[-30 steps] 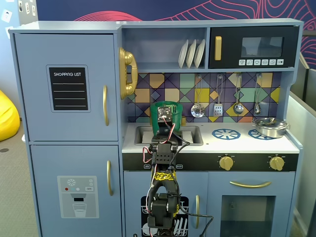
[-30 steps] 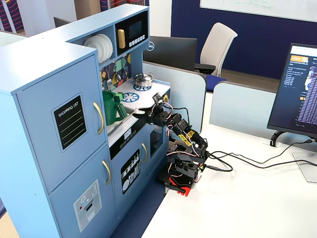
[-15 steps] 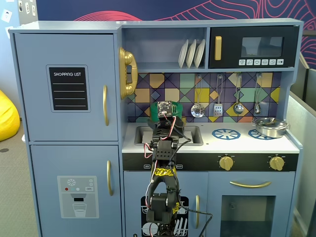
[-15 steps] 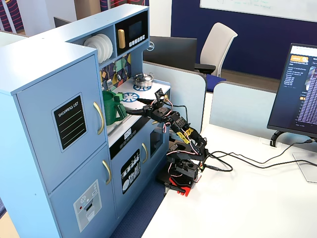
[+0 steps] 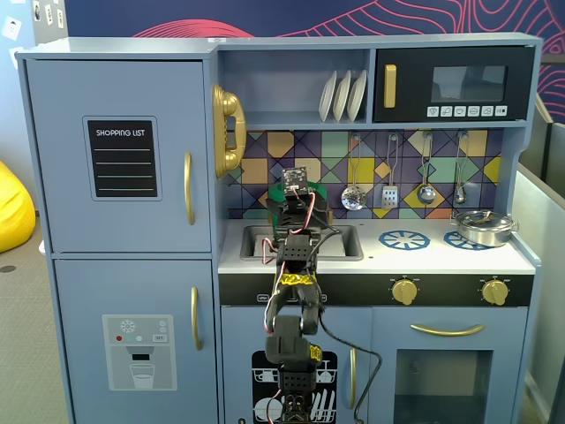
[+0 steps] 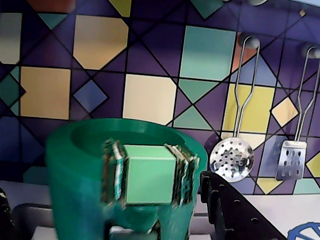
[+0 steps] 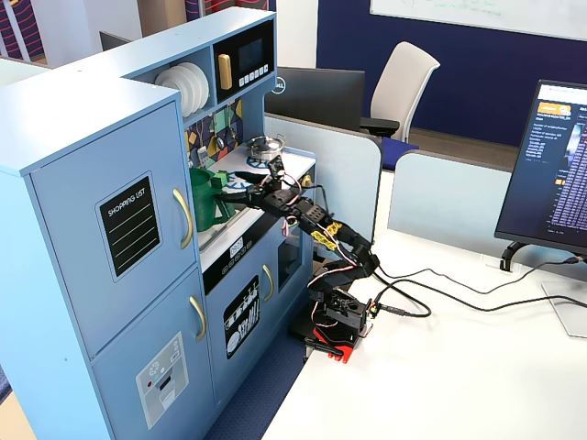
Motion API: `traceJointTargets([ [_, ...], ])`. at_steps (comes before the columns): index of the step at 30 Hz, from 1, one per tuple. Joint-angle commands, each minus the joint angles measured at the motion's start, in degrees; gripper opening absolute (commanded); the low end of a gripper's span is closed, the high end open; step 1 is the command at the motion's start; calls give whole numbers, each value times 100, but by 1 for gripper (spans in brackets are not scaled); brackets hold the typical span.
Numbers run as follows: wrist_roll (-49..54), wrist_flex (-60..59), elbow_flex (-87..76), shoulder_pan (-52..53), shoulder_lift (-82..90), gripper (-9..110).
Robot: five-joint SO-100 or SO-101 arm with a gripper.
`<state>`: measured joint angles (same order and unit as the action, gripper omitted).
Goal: Take off the lid from the green recipient and place it on the counter
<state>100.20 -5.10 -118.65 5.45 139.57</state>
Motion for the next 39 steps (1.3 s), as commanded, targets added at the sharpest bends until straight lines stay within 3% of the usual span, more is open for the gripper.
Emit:
traceJointTargets([
  [1,149,396,589,-123,-369,43],
  [39,-501,334,1046,53,-1213,38],
])
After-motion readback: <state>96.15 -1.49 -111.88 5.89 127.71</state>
